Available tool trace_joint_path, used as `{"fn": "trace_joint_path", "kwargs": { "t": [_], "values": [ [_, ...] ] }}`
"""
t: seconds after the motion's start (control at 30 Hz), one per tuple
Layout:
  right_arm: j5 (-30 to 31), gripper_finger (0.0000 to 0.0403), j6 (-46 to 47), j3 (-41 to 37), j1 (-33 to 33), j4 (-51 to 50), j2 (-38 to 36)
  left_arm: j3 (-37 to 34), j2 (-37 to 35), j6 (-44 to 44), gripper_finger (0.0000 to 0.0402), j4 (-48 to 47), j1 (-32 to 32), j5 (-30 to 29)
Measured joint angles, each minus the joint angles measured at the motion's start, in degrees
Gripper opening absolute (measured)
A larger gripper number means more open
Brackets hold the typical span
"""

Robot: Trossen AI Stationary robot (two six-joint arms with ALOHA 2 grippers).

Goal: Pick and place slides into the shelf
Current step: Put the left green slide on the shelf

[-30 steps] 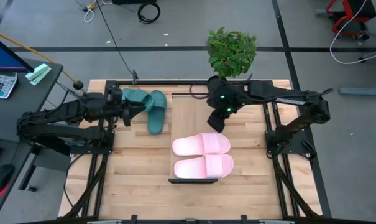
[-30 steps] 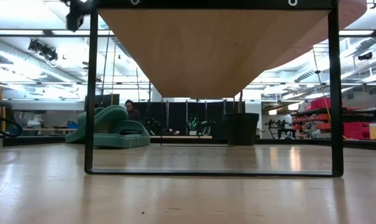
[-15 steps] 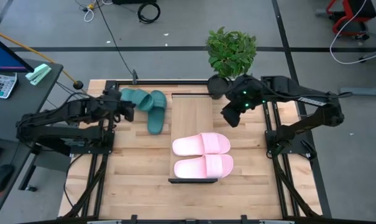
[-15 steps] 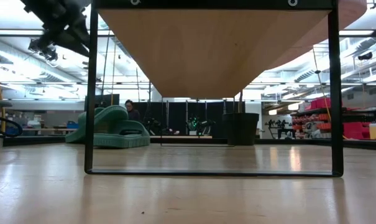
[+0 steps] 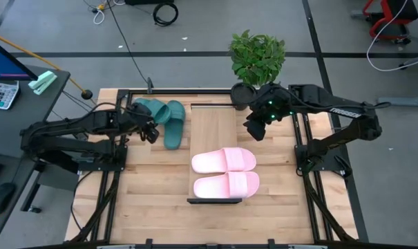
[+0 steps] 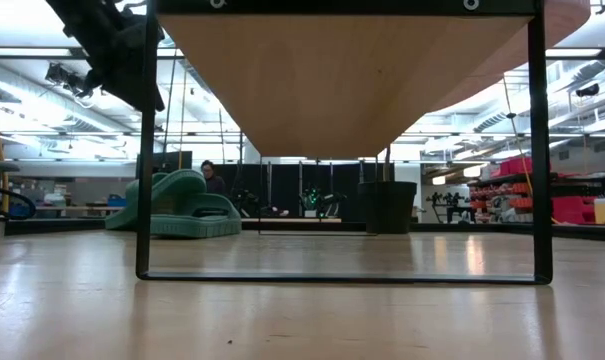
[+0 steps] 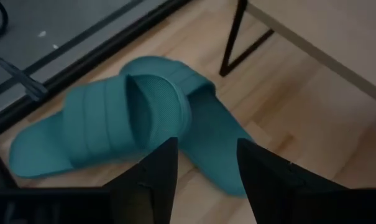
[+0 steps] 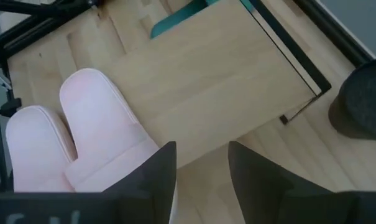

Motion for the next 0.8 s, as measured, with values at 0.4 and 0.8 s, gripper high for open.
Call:
{"fn": "trace_joint_path", "kwargs": {
  "t": [0.4,0.8],
  "values": [
    [-0.1,0.0160,-3.5,0.0,0.0,4.1,0.1,0.0,0.9,0.1,0.0172,0.1,0.0,0.0],
    [-0.1,0.0160,-3.5,0.0,0.0,4.1,0.2,0.0,9.1,5.5,0.0203,2.2,0.0,-1.5]
  ]
}}
